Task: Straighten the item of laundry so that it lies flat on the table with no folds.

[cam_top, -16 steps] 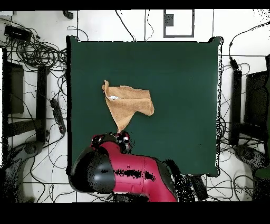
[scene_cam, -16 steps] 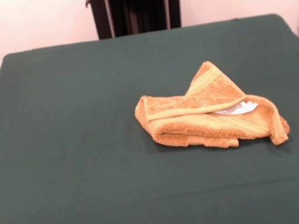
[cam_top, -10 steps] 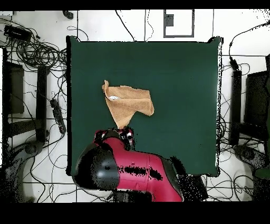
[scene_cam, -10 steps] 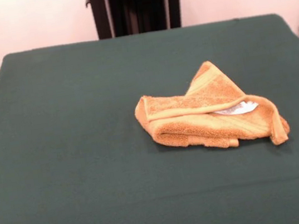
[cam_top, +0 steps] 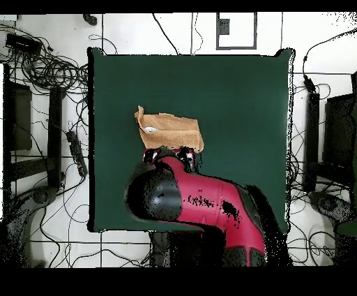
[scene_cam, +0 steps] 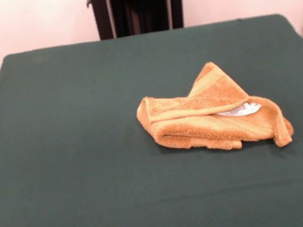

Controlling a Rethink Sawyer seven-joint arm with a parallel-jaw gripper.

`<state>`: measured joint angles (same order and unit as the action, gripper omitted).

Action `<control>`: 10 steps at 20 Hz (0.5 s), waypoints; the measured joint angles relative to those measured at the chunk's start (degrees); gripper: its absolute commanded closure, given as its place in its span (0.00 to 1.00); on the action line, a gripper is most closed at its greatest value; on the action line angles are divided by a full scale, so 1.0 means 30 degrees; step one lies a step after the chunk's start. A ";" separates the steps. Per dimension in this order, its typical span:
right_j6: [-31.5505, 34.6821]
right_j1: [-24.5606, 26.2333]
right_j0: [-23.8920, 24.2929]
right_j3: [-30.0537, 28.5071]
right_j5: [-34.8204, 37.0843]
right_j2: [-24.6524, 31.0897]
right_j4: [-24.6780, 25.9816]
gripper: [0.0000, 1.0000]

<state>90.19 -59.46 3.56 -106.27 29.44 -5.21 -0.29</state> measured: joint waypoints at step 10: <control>0.0000 0.3520 0.0973 0.1874 -0.2487 0.0031 -0.0028 0.00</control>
<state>90.19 -48.90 6.47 -100.64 21.98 -5.12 -0.37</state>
